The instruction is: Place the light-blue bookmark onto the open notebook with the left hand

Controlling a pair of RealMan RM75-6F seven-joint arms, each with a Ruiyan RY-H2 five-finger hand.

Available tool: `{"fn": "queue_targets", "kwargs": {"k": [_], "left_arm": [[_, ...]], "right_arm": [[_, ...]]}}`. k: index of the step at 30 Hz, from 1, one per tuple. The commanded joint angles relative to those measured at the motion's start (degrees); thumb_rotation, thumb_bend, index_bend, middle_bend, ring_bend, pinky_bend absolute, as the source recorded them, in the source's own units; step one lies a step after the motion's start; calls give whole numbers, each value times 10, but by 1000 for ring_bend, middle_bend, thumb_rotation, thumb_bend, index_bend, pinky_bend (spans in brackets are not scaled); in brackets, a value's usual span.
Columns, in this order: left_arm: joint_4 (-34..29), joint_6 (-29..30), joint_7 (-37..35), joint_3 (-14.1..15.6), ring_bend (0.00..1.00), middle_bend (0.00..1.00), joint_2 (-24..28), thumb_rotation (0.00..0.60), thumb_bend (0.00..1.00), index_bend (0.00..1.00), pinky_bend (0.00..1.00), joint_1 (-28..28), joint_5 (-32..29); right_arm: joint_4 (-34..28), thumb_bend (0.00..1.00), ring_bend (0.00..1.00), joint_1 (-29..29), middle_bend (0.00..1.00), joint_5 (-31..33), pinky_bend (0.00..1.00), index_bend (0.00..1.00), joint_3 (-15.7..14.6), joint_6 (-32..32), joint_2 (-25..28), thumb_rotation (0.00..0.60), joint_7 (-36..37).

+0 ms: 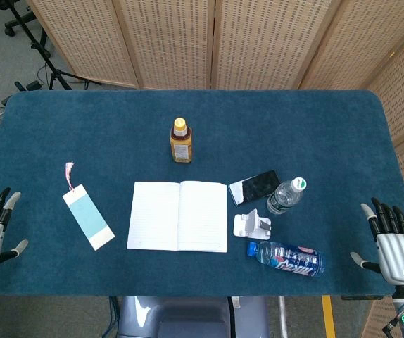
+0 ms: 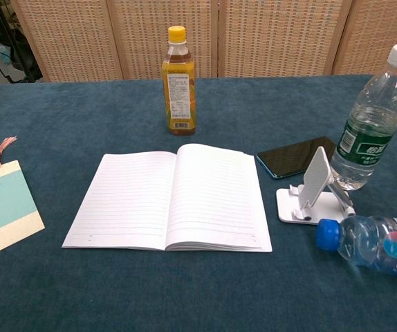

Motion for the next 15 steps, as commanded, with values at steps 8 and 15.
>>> {"fn": "queue_targets", "kwargs": {"k": [8, 15], "left_arm": [[0, 1, 0, 1, 0, 0, 0, 600, 174, 0, 87, 0, 2], [1, 2, -1, 1, 0, 0, -1, 600, 174, 0, 87, -1, 6]], "right_arm": [[1, 0, 0, 0, 0, -1, 0, 0, -1, 0, 0, 600, 1], [1, 0, 0, -2, 0, -2, 0, 0, 0, 4, 1, 600, 3]]}}
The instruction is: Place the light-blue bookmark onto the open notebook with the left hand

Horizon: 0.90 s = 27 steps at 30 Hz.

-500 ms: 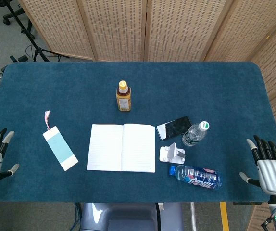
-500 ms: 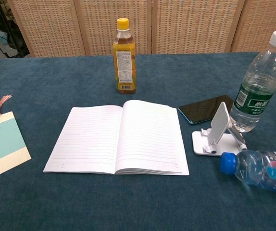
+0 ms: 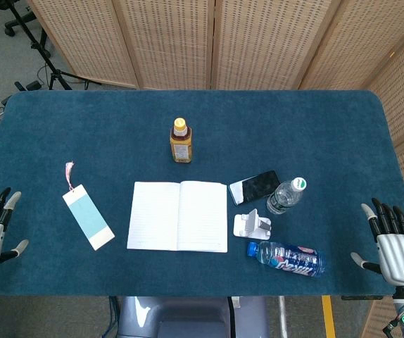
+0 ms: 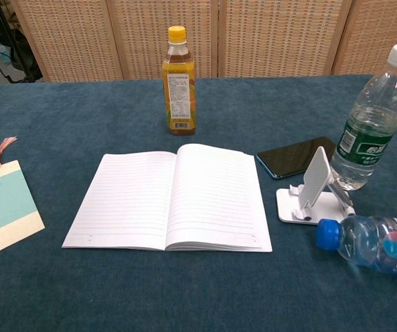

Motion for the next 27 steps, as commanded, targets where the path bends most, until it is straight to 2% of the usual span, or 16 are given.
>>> {"fn": "queue_targets", "kwargs": {"k": [1, 27], "left_arm": [[1, 0, 0, 0, 0, 0, -1, 600, 175, 0, 87, -1, 2], [2, -3, -4, 6, 0, 0, -1, 600, 176, 0, 87, -4, 13]], "right_arm": [[0, 0, 0, -1, 0, 1, 0, 0, 0, 1, 0, 600, 0], [0, 0, 0, 1, 0, 7, 0, 0, 1, -7, 0, 600, -3]]}}
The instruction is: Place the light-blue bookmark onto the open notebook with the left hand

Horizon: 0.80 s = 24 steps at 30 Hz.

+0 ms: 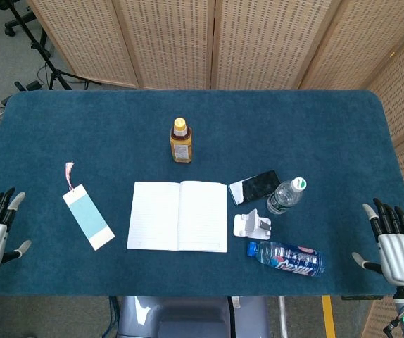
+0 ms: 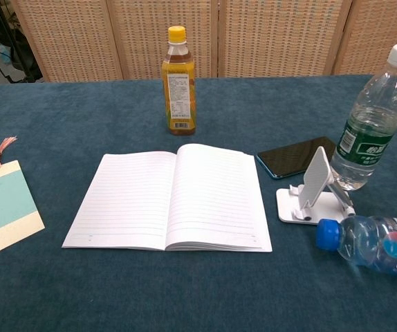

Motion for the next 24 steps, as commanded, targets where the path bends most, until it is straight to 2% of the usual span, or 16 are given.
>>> {"fn": "queue_targets", "kwargs": {"k": [1, 6, 13, 21, 24], "left_arm": [[0, -4, 0, 1, 0, 0, -1, 600, 176, 0, 87, -2, 1], [4, -29, -24, 2, 0, 0, 4, 600, 176, 0, 87, -16, 4], [11, -84, -53, -2, 0, 0, 44, 600, 169, 0, 87, -57, 19], [25, -139, -54, 9, 0, 0, 96, 600, 167, 0, 87, -112, 84], [36, -166, -55, 18, 0, 0, 108, 600, 169, 45, 87, -135, 109]], "right_arm": [[1, 0, 0, 1, 0, 1, 0, 0, 0, -2, 0, 600, 1], [1, 0, 0, 2, 0, 2, 0, 0, 1, -3, 0, 600, 2], [1, 0, 0, 1, 0, 6, 0, 0, 3, -2, 1, 600, 4], [3, 0, 0, 1, 0, 10, 0, 0, 5, -2, 0, 600, 6], [4, 0, 0, 2, 0, 11, 0, 0, 6, -3, -1, 600, 6]]}}
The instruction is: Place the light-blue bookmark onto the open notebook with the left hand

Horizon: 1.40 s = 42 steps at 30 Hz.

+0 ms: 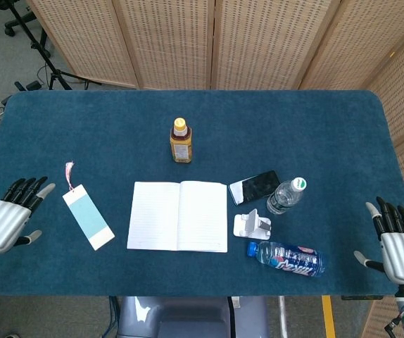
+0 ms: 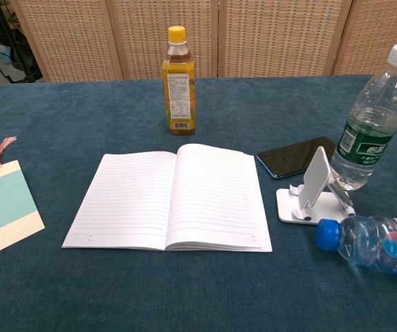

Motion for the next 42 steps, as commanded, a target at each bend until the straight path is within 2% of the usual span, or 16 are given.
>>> {"fn": "queue_targets", "kwargs": {"k": [1, 9, 17, 22, 28, 42], "left_arm": [[16, -31, -5, 12, 0, 0, 16, 600, 170, 66, 87, -28, 29], [64, -95, -47, 30, 0, 0, 2, 600, 171, 164, 87, -72, 48], [114, -131, -29, 47, 0, 0, -29, 600, 178, 272, 87, -109, 80], [130, -133, -27, 50, 0, 0, -51, 600, 179, 287, 87, -119, 84], [175, -117, -8, 57, 0, 0, -87, 600, 173, 287, 87, -139, 121], [243, -88, -46, 84, 0, 0, -133, 600, 163, 287, 87, -168, 159]], "right_arm": [[1, 0, 0, 0, 0, 0, 0, 0, 0, 0, -1, 600, 0], [3, 0, 0, 1, 0, 2, 0, 0, 2, -1, -2, 600, 1], [7, 0, 0, 2, 0, 7, 0, 0, 5, 0, -5, 600, 0], [8, 0, 0, 4, 0, 12, 0, 0, 7, -5, -6, 600, -3], [8, 0, 0, 5, 0, 15, 0, 0, 7, -7, -9, 600, -10], [12, 0, 0, 6, 0, 22, 0, 0, 11, -7, -15, 600, -15]]}}
